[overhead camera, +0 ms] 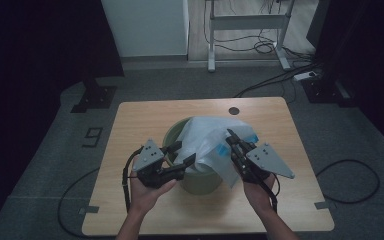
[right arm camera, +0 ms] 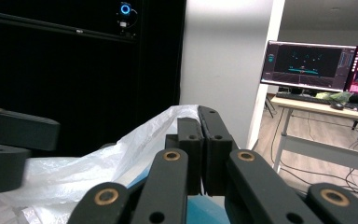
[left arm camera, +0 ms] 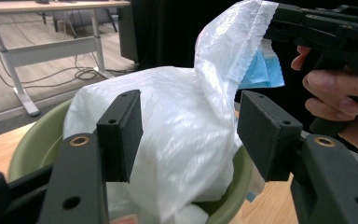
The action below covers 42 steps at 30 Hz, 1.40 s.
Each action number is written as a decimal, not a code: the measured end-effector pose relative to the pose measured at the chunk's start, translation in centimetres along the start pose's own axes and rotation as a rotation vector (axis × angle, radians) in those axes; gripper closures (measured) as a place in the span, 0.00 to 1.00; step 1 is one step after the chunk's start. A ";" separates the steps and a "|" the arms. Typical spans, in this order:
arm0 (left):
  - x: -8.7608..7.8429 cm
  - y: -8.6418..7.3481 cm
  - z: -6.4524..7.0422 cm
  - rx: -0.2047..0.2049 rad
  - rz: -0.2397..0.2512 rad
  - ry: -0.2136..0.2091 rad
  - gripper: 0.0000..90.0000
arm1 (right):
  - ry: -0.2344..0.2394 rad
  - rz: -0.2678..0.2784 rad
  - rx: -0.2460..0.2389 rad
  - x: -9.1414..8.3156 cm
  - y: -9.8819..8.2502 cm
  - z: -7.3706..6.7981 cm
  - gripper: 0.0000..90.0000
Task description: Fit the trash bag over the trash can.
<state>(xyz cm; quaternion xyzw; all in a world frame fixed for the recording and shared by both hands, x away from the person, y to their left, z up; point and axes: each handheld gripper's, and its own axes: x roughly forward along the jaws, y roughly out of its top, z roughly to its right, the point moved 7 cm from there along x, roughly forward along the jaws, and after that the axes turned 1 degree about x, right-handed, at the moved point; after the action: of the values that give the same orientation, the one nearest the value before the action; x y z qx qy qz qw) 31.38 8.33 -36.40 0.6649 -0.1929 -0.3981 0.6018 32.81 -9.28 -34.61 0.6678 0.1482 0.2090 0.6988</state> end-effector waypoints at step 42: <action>-1.0 -1.7 -4.5 -0.208 0.070 0.130 1.00 | 0.084 -0.224 0.103 -6.4 -13.9 -3.5 0.27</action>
<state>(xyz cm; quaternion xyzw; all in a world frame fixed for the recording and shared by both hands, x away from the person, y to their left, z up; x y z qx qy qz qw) 33.84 12.34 -37.86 0.6161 -0.1344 -0.3508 0.6923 26.85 -9.67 -49.18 0.6726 0.2617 0.1496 0.6758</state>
